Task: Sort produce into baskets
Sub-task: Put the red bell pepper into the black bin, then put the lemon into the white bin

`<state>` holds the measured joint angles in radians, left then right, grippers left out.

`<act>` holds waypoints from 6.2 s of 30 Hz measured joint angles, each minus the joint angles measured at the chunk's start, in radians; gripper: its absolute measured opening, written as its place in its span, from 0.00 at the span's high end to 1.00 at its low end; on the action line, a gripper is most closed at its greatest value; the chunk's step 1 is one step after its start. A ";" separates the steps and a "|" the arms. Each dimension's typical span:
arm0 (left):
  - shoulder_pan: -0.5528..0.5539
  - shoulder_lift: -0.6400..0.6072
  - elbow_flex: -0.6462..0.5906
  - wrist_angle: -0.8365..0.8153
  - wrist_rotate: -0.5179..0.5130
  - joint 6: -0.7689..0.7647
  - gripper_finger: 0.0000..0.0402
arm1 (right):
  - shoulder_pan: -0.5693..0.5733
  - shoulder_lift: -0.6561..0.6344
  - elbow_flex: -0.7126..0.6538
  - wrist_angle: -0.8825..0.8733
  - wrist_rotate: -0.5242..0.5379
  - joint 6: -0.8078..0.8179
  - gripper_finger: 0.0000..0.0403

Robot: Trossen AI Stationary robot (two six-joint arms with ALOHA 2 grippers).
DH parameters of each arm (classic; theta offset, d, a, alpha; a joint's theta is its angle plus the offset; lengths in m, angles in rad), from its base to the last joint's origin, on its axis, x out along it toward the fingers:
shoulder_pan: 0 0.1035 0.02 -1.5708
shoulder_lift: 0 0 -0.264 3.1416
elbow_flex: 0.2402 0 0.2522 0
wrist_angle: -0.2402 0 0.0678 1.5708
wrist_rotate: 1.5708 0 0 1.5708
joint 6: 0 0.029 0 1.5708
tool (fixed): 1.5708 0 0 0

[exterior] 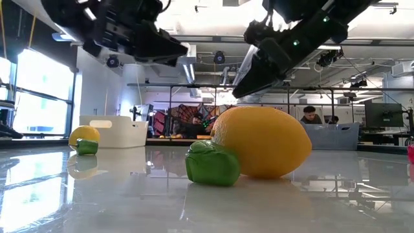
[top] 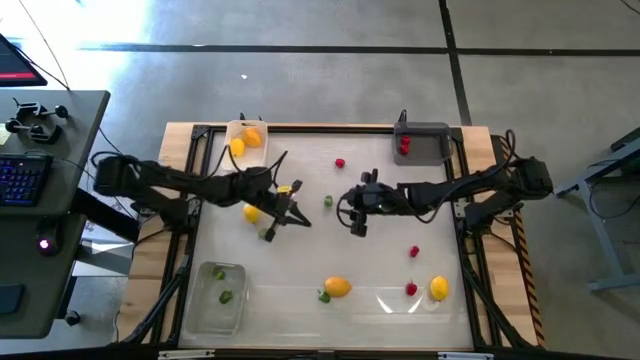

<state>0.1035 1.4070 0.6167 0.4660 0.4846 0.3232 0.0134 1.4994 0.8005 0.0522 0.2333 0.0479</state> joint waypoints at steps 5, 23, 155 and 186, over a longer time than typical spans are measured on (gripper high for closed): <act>0.044 0.072 0.000 0.112 0.068 -0.029 1.00 | -0.044 0.000 0.000 0.011 0.001 -0.005 0.58; 0.100 0.214 0.000 0.316 -0.019 -0.078 1.00 | -0.120 0.029 -0.007 0.084 -0.042 -0.082 0.58; 0.092 0.281 -0.206 0.689 -0.114 -0.156 1.00 | -1.030 -0.024 0.066 -0.596 -0.037 0.205 0.97; 0.092 0.281 -0.206 0.690 -0.114 -0.155 1.00 | -0.956 0.064 0.145 -0.557 0.007 0.149 0.51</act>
<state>0.1959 1.6878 0.4107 1.1557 0.3709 0.1680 -0.9428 1.5631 0.9453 -0.5046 0.2402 0.1964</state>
